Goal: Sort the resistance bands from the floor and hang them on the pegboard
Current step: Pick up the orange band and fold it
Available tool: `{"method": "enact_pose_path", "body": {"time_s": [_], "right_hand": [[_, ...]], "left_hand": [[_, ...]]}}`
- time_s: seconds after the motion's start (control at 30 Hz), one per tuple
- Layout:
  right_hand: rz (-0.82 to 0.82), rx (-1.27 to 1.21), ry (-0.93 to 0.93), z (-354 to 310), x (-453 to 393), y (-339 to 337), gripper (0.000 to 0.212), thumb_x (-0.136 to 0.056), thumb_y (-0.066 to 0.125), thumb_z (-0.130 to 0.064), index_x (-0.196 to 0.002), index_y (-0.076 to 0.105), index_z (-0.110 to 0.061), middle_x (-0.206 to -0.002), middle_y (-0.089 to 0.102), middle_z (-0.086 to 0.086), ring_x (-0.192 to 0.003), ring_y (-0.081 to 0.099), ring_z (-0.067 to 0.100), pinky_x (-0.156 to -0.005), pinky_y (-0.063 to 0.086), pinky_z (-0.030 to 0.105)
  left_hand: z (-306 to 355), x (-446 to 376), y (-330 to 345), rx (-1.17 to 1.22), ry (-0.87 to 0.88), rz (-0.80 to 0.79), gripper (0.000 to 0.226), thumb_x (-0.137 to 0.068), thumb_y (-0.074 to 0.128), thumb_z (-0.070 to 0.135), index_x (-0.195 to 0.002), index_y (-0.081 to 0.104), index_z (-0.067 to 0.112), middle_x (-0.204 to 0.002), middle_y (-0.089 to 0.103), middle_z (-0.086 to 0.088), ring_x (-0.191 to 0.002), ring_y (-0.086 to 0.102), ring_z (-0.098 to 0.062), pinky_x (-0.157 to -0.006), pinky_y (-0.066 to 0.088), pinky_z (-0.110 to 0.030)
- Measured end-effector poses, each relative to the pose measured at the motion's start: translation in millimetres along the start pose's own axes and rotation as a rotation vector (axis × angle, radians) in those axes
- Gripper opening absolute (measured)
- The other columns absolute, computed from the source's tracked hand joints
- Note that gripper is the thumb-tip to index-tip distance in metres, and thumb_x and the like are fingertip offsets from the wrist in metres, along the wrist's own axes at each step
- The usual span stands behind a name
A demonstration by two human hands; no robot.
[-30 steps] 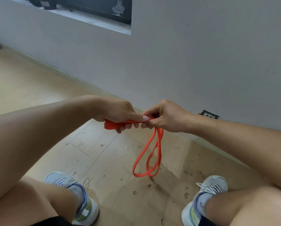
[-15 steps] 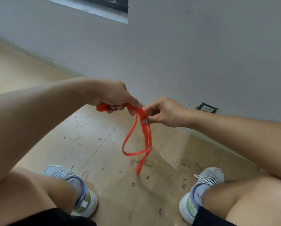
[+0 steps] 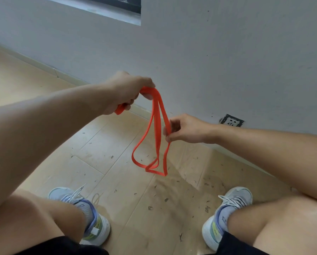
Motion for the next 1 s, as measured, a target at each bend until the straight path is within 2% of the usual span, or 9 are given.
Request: {"method": "enact_pose_path", "body": {"time_s": [0.1,0.27,0.37,0.47,0.6,0.67,0.8,0.9,1.0], "right_hand": [[-0.171,0.049,0.087,32.4,1.0,7.8,0.015,-0.088,0.078,-0.009,-0.084,0.073,-0.023,-0.085,0.073,-0.008,-0.088,0.07,0.01,-0.093,0.058,0.034],[-0.26,0.094,0.23,79.1,4.4,4.4,0.016,-0.087,0.079,-0.009,-0.085,0.071,-0.022,-0.072,0.068,-0.017,-0.073,0.062,0.002,-0.072,0.049,0.023],[-0.299,0.125,0.341,105.4,13.0,-2.2,0.017,-0.087,0.079,-0.009,-0.086,0.071,-0.023,-0.075,0.069,-0.015,-0.076,0.06,0.004,-0.075,0.047,0.024],[-0.254,0.113,0.378,113.8,17.1,-16.4,0.015,-0.088,0.077,-0.007,-0.093,0.07,-0.019,-0.083,0.071,-0.011,-0.08,0.06,0.004,-0.079,0.047,0.026],[-0.245,0.192,0.387,122.1,22.9,-28.3,0.02,-0.087,0.077,-0.003,-0.098,0.069,-0.016,-0.104,0.078,0.002,-0.096,0.069,0.013,-0.093,0.051,0.029],[-0.256,0.206,0.398,127.4,26.9,-31.3,0.022,-0.086,0.077,0.0,-0.096,0.068,-0.017,-0.102,0.077,0.004,-0.094,0.07,0.013,-0.09,0.051,0.027],[-0.226,0.191,0.404,130.2,29.2,-38.7,0.02,-0.084,0.08,-0.002,-0.089,0.069,-0.018,-0.082,0.066,-0.006,-0.077,0.06,0.008,-0.074,0.045,0.019],[-0.155,0.146,0.379,131.4,29.2,-44.3,0.021,-0.083,0.081,0.0,-0.087,0.07,-0.017,-0.082,0.062,-0.002,-0.077,0.058,0.013,-0.075,0.048,0.024],[-0.01,0.049,0.378,135.6,29.6,-56.7,0.02,-0.087,0.076,0.007,-0.096,0.067,-0.009,-0.091,0.064,0.01,-0.079,0.069,0.022,-0.076,0.061,0.032]], "left_hand": [[-4.7,-6.0,-15.3,0.079,-0.002,0.117,0.032,-0.089,0.067,0.04,-0.085,0.079,0.009,-0.059,0.038,0.002,-0.049,0.034,-0.015,-0.053,0.031,-0.03],[-35.0,-20.2,-49.3,0.069,-0.104,0.274,0.031,-0.091,0.066,0.039,-0.092,0.078,0.011,-0.064,0.039,-0.002,-0.051,0.037,-0.018,-0.051,0.028,-0.026],[-57.8,-27.7,-66.4,0.06,-0.16,0.347,0.029,-0.087,0.07,0.036,-0.092,0.078,0.008,-0.064,0.041,-0.003,-0.05,0.036,-0.019,-0.049,0.027,-0.025],[-70.3,-31.3,-72.5,0.026,-0.192,0.389,0.024,-0.085,0.073,0.033,-0.085,0.076,0.009,-0.065,0.042,-0.004,-0.05,0.037,-0.021,-0.048,0.027,-0.024],[-75.2,-35.7,-79.6,0.012,-0.228,0.422,0.021,-0.081,0.072,0.032,-0.077,0.074,0.012,-0.065,0.043,-0.005,-0.049,0.037,-0.022,-0.049,0.027,-0.022],[-80.1,-36.2,-84.7,0.003,-0.252,0.439,0.019,-0.079,0.073,0.029,-0.073,0.071,0.011,-0.065,0.043,-0.006,-0.049,0.037,-0.022,-0.05,0.027,-0.022],[-92.2,-36.1,-95.3,-0.016,-0.298,0.464,0.024,-0.082,0.072,0.028,-0.066,0.067,0.011,-0.063,0.044,-0.006,-0.049,0.037,-0.021,-0.047,0.028,-0.024],[-97.8,-36.1,-99.9,-0.014,-0.316,0.466,0.022,-0.085,0.071,0.029,-0.074,0.071,0.01,-0.064,0.042,-0.005,-0.049,0.035,-0.021,-0.047,0.027,-0.023],[-100.5,-37.1,-99.3,-0.032,-0.32,0.45,0.025,-0.085,0.071,0.029,-0.07,0.068,0.009,-0.065,0.043,-0.006,-0.049,0.035,-0.021,-0.049,0.028,-0.022]]}}
Point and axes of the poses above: each hand's wrist, its own x-axis away from the middle knuckle, its own y-axis out of the palm, z = x × y, the point moved 8 cm from there along -x, towards the middle knuckle
